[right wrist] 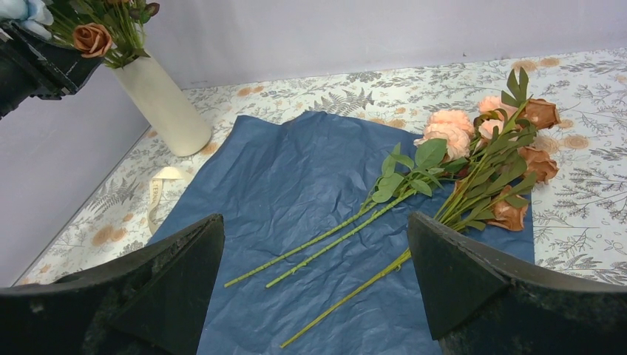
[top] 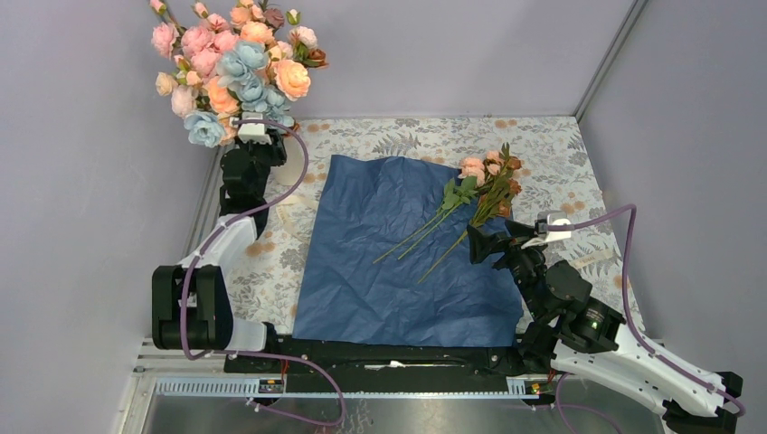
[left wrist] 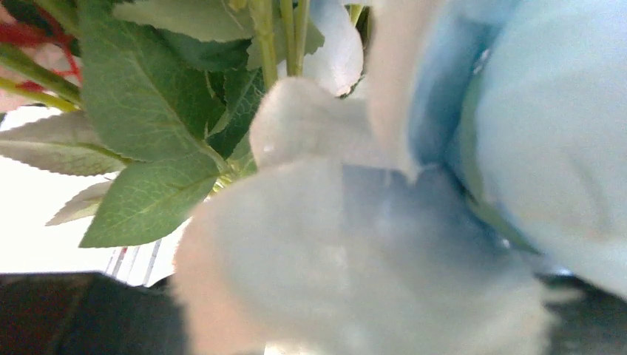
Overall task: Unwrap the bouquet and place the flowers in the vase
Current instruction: Insert the fake flower into the vase.
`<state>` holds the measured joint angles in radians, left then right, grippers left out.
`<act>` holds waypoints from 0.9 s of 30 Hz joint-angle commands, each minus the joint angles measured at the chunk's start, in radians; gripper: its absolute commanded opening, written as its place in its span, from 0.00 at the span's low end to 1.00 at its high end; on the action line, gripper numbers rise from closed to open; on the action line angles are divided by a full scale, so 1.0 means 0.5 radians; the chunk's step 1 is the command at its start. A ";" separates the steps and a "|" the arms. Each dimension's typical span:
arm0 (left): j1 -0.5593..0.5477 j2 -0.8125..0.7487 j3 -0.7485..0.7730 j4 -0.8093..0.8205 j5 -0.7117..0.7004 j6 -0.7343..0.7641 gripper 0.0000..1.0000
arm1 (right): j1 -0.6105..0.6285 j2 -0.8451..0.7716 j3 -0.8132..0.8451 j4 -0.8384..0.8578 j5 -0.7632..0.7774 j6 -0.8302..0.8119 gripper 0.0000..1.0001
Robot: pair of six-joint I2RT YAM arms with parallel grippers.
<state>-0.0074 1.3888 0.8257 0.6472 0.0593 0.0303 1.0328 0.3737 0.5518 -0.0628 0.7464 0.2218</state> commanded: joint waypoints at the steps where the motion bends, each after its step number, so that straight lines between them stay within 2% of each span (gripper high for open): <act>1: 0.003 -0.130 -0.036 0.054 -0.060 -0.012 0.47 | -0.017 -0.035 -0.008 0.049 0.012 0.030 0.99; 3: -0.003 -0.159 -0.055 0.056 -0.069 -0.026 0.60 | -0.016 -0.040 -0.013 0.049 0.008 0.034 0.99; 11: -0.061 -0.322 -0.127 -0.076 -0.166 -0.051 0.78 | -0.017 -0.070 -0.010 -0.003 -0.011 0.055 0.98; 16: -0.170 -0.545 -0.242 -0.261 -0.369 -0.228 0.98 | -0.018 -0.105 -0.029 -0.003 -0.031 0.064 0.98; 19: -0.205 -0.687 -0.251 -0.458 -0.459 -0.362 0.99 | -0.017 -0.122 -0.032 -0.022 -0.052 0.074 0.97; 27: -0.221 -1.091 -0.321 -0.898 -0.367 -0.628 0.99 | -0.017 -0.167 -0.043 -0.078 -0.075 0.134 0.97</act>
<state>-0.1139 0.9134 0.6758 0.3035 -0.1177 -0.1989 1.0328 0.3054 0.5320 -0.0944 0.7147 0.2596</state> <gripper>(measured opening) 0.986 0.975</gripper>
